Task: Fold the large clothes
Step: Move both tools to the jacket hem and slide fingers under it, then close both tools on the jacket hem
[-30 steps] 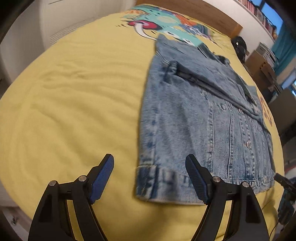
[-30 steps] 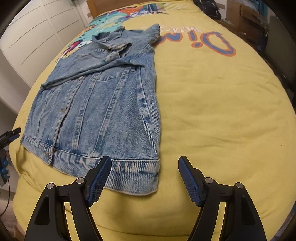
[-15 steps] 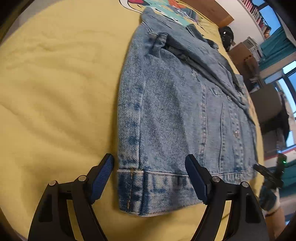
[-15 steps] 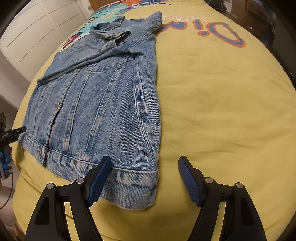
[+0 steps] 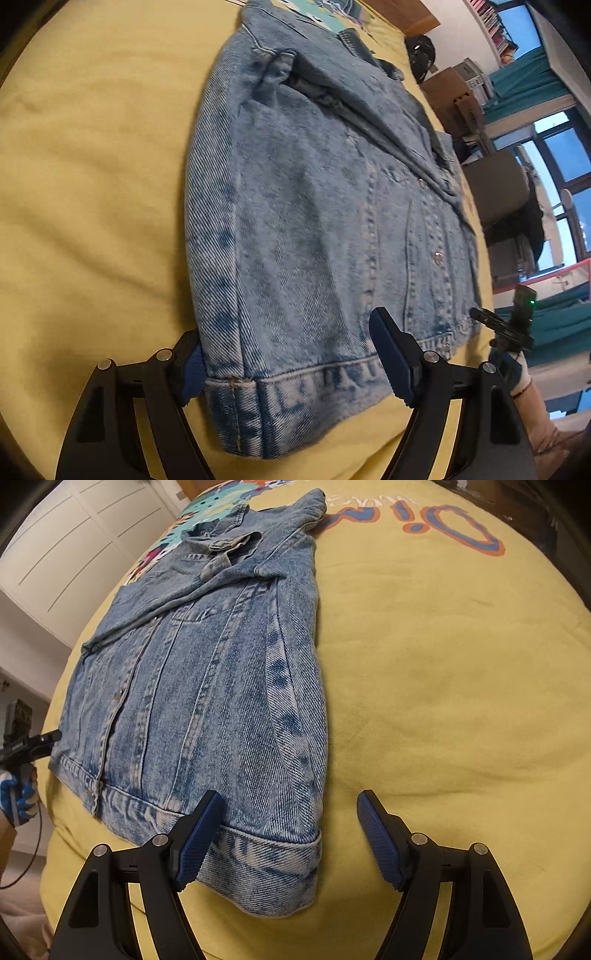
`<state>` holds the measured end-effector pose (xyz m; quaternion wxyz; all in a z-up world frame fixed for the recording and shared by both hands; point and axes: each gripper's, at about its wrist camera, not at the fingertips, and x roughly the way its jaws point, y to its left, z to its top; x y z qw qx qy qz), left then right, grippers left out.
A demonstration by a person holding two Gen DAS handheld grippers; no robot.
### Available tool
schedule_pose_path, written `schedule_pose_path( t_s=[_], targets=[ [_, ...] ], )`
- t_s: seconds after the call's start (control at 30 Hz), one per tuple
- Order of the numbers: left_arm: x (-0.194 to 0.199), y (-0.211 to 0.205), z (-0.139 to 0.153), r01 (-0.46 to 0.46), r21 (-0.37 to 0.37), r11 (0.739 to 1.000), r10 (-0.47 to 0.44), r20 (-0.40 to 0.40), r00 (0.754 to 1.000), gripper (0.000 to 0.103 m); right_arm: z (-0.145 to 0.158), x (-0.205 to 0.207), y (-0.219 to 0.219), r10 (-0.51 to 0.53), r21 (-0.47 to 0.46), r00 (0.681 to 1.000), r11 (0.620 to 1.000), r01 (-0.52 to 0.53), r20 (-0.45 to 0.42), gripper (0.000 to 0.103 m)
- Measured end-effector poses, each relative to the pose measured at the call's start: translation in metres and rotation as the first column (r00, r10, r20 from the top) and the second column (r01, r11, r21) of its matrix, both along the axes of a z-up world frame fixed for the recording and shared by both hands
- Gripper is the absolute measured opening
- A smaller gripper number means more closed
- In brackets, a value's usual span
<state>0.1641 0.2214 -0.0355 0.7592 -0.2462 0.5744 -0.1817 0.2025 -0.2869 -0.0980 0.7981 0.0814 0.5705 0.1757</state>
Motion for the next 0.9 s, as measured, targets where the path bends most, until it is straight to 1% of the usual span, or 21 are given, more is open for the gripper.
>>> schedule_pose_path(
  t_s=[0.1, 0.17, 0.3, 0.37, 0.47, 0.6, 0.7, 0.73, 0.8, 0.9],
  targets=[
    [-0.003, 0.005, -0.001, -0.029, -0.054, 0.998, 0.029, -0.002, 1.000, 0.074, -0.002, 0.003, -0.003, 0.007, 0.037, 1.000, 0.999, -0.007, -0.015, 0.078],
    [-0.004, 0.009, -0.002, -0.041, -0.085, 0.995, 0.041, -0.006, 0.999, 0.074, -0.001, 0.002, 0.000, 0.031, 0.069, 0.999, 0.997, -0.030, -0.024, 0.078],
    [-0.006, 0.006, 0.001, -0.020, -0.107, 0.994, 0.019, -0.005, 1.000, 0.074, -0.001, -0.001, 0.008, 0.081, 0.106, 0.996, 0.991, -0.077, -0.037, 0.078],
    [-0.011, 0.005, 0.002, -0.011, -0.145, 0.989, 0.010, -0.009, 1.000, 0.073, -0.001, -0.003, 0.008, 0.086, 0.146, 0.995, 0.986, -0.078, -0.043, 0.078],
    [-0.022, 0.004, 0.002, -0.009, -0.179, 0.984, 0.009, -0.003, 1.000, 0.073, -0.001, -0.004, 0.005, 0.080, 0.196, 0.996, 0.978, -0.069, -0.051, 0.078],
    [-0.027, 0.011, 0.003, -0.051, -0.234, 0.971, 0.054, 0.009, 0.998, 0.073, 0.001, -0.002, -0.003, 0.078, 0.235, 0.995, 0.970, -0.063, -0.056, 0.077],
    [-0.017, 0.023, 0.006, -0.098, -0.264, 0.959, 0.108, 0.023, 0.994, 0.073, 0.002, 0.004, -0.002, 0.086, 0.229, 0.995, 0.971, -0.071, -0.056, 0.077],
    [-0.011, 0.026, 0.007, -0.108, -0.273, 0.956, 0.119, 0.024, 0.993, 0.073, 0.002, 0.006, -0.001, 0.088, 0.224, 0.995, 0.972, -0.074, -0.055, 0.076],
    [0.000, 0.029, 0.008, -0.109, -0.267, 0.958, 0.120, 0.028, 0.992, 0.073, 0.001, 0.012, 0.001, 0.088, 0.217, 0.995, 0.973, -0.075, -0.052, 0.076],
    [0.014, 0.022, 0.002, -0.076, -0.241, 0.968, 0.080, 0.006, 0.997, 0.073, -0.003, 0.019, 0.001, 0.079, 0.232, 0.995, 0.971, -0.063, -0.060, 0.076]
  ],
)
